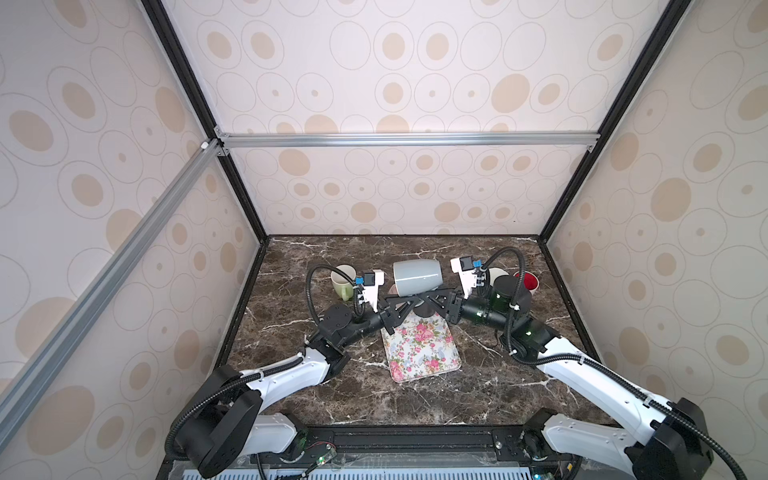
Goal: Turn the mug right side up
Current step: 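Open the right gripper and draw it back while the left gripper holds the mug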
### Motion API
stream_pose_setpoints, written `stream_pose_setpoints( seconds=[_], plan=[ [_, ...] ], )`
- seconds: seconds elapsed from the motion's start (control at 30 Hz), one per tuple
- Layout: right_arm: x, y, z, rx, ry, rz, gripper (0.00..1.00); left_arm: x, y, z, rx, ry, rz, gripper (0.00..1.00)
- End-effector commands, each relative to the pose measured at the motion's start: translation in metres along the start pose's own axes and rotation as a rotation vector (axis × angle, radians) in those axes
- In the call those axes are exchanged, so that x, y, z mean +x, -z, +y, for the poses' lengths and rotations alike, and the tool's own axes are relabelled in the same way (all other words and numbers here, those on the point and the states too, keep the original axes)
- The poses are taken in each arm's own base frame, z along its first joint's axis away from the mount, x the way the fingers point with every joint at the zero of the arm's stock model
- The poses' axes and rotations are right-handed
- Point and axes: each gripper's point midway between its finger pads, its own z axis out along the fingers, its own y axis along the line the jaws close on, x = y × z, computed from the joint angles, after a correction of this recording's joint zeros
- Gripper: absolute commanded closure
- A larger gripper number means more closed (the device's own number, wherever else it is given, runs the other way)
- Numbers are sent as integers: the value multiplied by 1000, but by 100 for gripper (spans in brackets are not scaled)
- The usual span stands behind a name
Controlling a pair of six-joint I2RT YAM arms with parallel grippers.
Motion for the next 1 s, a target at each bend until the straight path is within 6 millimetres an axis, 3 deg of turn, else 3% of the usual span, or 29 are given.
stream_pose_setpoints(
  seconds=[0.0,0.1,0.2,0.37,0.63,0.97],
  plan=[
    [14,3,-14,35,-10,31,55,-23,-4,-5,-37,-58,-66,100],
    [17,4,-18,43,-20,33,38,-12,-6,18,-143,-42,-27,100],
    [19,7,-25,72,-24,22,29,-3,-9,34,-206,-40,18,100],
    [21,15,-37,155,-2,18,23,6,-7,56,-312,-47,56,100],
    [21,32,-47,255,24,2,17,8,-5,69,-402,-80,108,100],
    [25,58,-58,357,33,-56,5,-2,-10,66,-428,-108,147,100]
  ],
)
